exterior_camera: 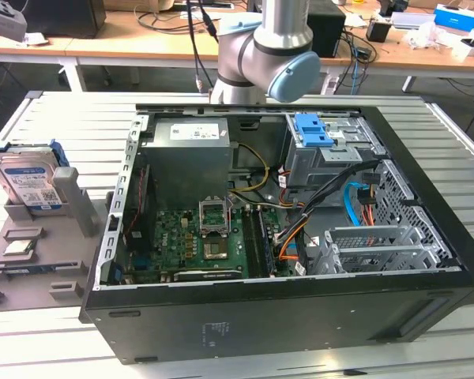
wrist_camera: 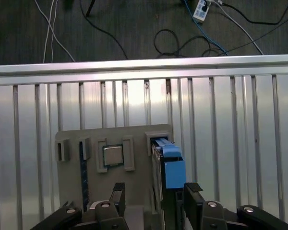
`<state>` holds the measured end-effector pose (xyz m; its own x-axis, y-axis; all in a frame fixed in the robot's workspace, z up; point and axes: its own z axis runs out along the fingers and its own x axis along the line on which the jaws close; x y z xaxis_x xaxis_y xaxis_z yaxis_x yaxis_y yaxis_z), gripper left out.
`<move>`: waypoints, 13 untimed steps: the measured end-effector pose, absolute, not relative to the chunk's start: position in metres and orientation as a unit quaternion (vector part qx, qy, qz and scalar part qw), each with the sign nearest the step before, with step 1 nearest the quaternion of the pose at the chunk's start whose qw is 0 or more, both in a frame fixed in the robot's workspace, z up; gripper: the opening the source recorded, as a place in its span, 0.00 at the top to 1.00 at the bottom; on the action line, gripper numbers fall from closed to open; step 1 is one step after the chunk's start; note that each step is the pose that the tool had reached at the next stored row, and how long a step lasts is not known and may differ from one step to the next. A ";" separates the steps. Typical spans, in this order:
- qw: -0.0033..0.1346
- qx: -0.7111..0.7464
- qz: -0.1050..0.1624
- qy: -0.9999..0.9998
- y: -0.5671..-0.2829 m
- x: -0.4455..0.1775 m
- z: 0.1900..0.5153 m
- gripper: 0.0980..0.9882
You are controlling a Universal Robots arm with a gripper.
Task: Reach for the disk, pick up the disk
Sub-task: 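Pick up the disk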
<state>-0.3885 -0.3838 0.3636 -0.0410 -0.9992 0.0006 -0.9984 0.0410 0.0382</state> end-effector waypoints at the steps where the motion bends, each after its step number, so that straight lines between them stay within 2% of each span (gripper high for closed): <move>1: 0.013 0.692 -0.014 -0.721 -0.381 -0.389 0.364 0.43; 6: 0.014 0.692 -0.014 -0.721 -0.369 -0.388 0.364 0.43; 13: 0.014 0.694 -0.013 -0.720 -0.369 -0.388 0.357 0.43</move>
<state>-0.3885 -0.3685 0.3569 -0.0372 -0.9993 0.0008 -0.9986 0.0372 0.0381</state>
